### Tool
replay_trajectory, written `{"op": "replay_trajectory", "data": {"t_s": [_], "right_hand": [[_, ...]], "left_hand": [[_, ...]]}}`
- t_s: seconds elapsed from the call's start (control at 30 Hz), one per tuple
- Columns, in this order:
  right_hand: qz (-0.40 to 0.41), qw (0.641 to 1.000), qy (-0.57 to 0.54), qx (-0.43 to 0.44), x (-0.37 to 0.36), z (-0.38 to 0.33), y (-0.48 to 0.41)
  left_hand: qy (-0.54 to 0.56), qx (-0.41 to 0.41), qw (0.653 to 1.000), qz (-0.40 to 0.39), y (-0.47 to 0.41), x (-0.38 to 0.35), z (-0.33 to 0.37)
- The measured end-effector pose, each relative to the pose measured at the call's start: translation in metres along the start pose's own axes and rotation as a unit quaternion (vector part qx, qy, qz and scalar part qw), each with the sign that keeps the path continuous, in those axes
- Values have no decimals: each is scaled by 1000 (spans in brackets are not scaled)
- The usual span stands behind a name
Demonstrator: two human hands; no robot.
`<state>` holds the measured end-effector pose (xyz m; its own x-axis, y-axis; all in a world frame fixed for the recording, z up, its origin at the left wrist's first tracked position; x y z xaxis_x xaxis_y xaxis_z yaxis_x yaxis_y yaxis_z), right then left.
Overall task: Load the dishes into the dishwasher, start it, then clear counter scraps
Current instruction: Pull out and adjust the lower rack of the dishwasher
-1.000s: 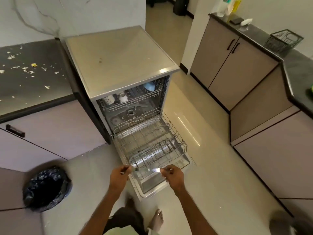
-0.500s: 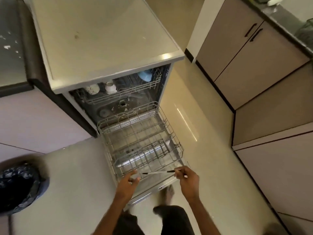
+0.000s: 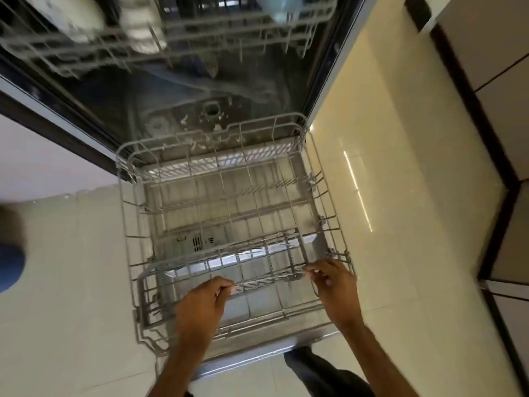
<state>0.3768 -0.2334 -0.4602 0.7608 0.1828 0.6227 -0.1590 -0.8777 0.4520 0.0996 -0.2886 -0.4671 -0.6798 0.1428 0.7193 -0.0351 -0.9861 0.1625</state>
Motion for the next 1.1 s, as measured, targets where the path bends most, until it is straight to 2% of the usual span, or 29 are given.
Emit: {"op": "replay_trajectory", "data": {"t_s": [0.1, 0.33, 0.47, 0.7, 1.1], "right_hand": [[13, 997, 63, 47, -26, 30, -46], [4, 989, 125, 83, -53, 46, -91], [18, 978, 177, 109, -51, 46, -87], [41, 969, 220, 102, -58, 45, -86], [93, 945, 274, 155, -55, 52, -84]], "left_hand": [[-62, -16, 997, 52, -18, -49, -21], [-100, -6, 990, 101, -30, -83, -42], [-130, -13, 987, 92, -32, -87, -49], [-158, -21, 986, 48, -38, -85, -57], [-179, -46, 980, 67, -38, -79, -48]]}}
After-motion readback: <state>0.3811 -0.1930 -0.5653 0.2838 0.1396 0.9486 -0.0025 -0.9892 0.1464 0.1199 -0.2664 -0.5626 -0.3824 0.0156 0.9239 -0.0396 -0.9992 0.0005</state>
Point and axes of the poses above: each hand's wrist, its own y-axis away from the middle knuckle, its own x-axis out of the back of the hand, z = x × y, the point moved 1 cm from there along -y, towards the middle knuckle, and after that the axes turned 15 degrees about -x, right-handed, at the moved point
